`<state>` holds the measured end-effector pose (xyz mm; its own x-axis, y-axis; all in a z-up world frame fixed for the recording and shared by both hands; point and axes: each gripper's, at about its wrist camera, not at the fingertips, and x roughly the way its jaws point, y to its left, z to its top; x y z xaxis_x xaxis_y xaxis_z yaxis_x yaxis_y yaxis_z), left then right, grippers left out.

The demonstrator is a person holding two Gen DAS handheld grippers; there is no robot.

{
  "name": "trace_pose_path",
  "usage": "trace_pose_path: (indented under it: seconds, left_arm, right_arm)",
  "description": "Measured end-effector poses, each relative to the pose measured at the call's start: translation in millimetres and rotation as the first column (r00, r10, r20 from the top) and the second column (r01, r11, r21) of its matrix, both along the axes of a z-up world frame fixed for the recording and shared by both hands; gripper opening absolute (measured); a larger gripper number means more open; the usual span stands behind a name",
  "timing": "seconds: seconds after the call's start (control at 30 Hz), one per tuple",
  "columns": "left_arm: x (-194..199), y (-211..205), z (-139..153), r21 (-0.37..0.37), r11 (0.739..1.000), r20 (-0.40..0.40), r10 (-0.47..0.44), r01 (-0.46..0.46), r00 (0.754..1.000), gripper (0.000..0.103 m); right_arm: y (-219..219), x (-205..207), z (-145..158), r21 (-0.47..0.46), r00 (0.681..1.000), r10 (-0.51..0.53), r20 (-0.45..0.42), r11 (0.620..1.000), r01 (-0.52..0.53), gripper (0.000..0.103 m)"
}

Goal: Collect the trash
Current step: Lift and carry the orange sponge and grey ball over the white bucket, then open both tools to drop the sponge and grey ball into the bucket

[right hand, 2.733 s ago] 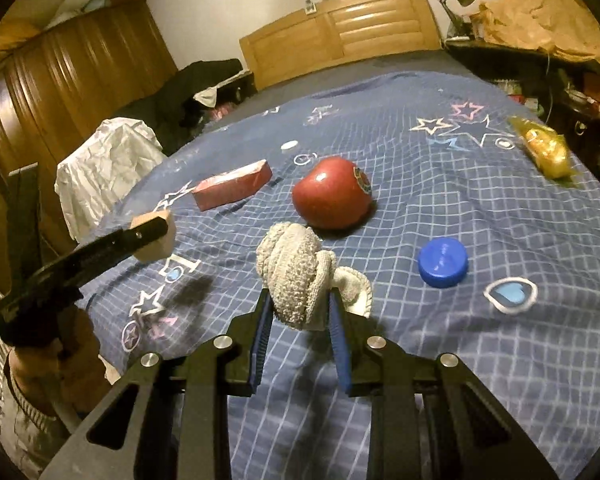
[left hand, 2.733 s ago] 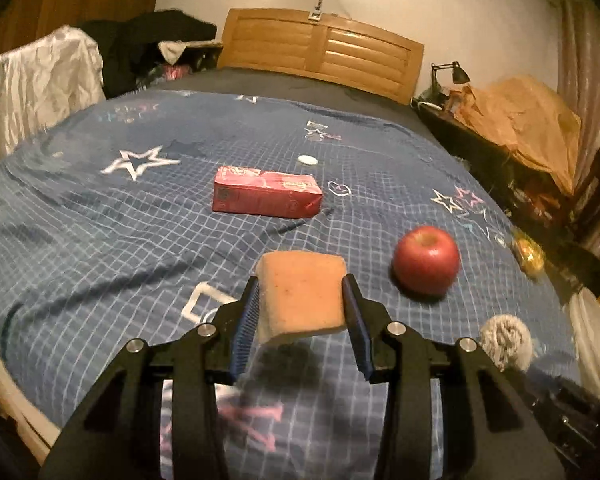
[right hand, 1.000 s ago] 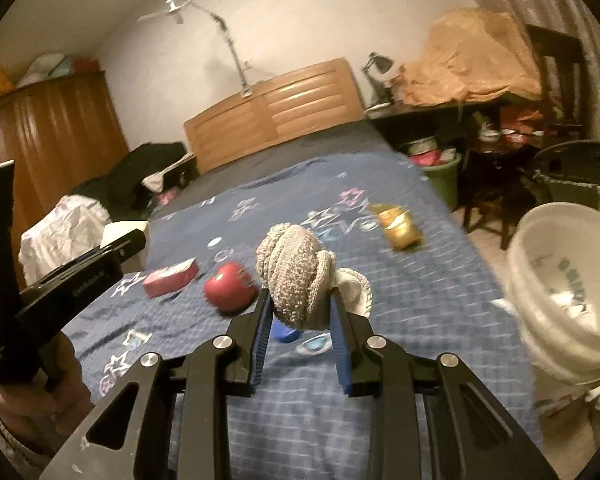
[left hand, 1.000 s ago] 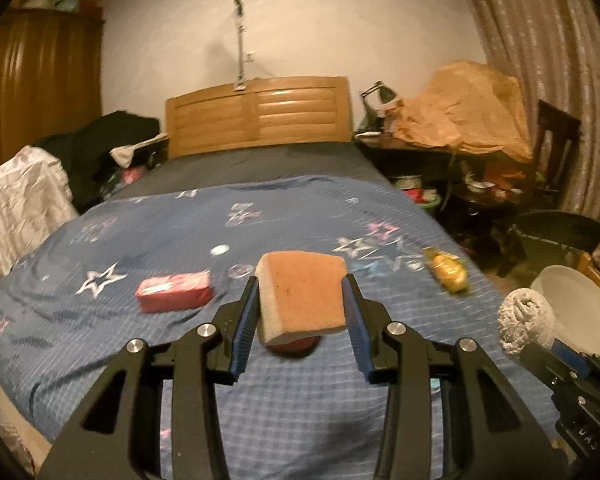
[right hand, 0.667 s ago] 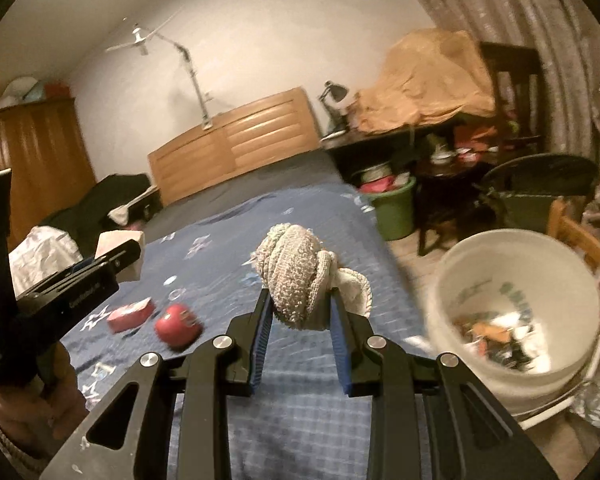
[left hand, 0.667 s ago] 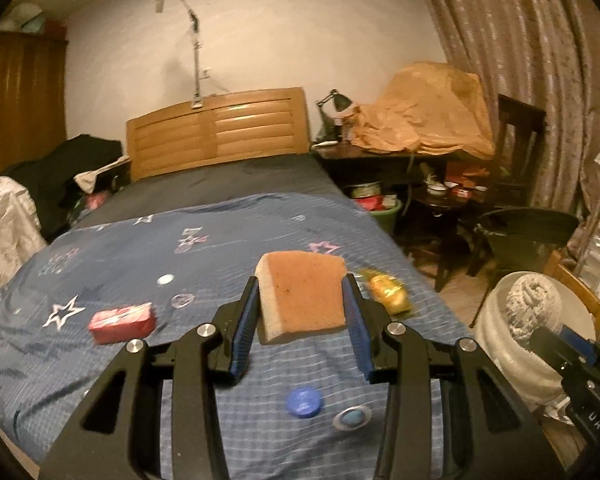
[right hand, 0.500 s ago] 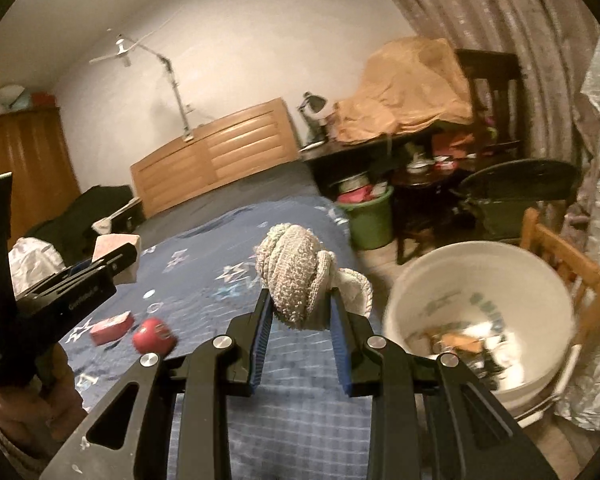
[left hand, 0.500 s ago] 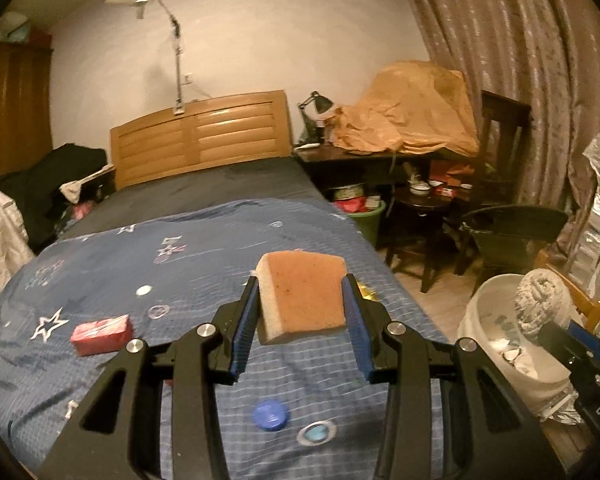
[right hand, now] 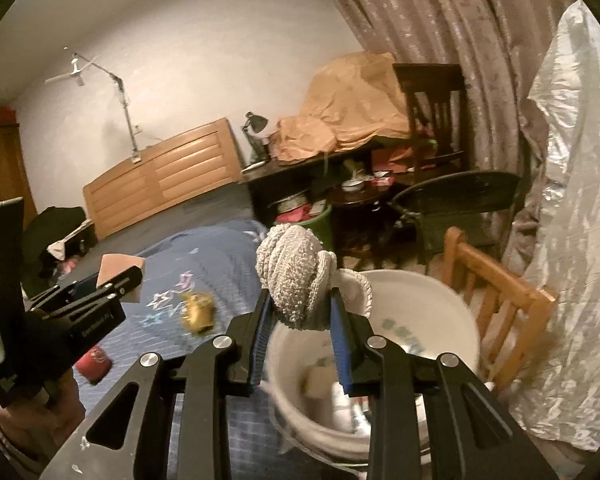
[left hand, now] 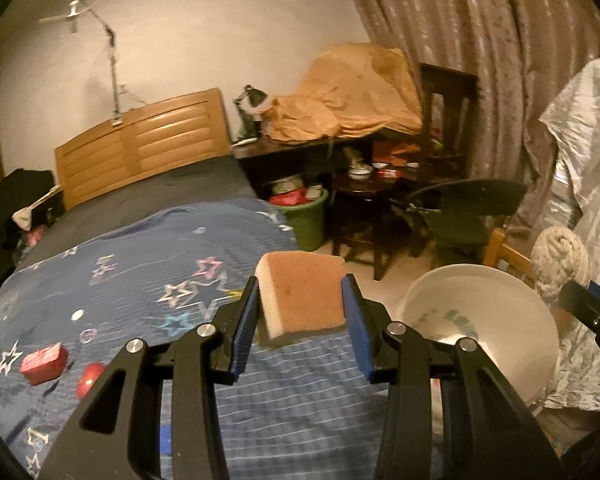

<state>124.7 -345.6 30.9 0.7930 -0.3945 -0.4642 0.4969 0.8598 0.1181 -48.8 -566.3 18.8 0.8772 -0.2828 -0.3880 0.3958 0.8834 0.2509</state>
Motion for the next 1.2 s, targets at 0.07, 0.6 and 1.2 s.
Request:
trace_pose_path:
  seconds: [0.07,0.6,1.2]
  left_arm:
    - [-0.5,-13.6,-4.0,0.008,1.000,-0.003,-0.026,0.026,1.000,0.040]
    - [6.3,-95.0,-57.0,0.091,0.966,-0.154,-0.228,0.243,0.961,0.040]
    - [31.6,-108.5,-83.6,0.063,0.942,-0.321,-0.292,0.328,0.901,0.060]
  right_arm:
    - [-11.7,-2.5,-1.6,-0.006,1.000,-0.015,-0.006,1.000,0.015,0.030]
    - [-76.6,-6.7,-30.5,-0.015,0.992,-0.075,-0.100,0.997,0.074,0.030]
    - [-85.0,8.3,-58.0,0.006,0.985,-0.078,-0.156,0.997,0.080,0.044]
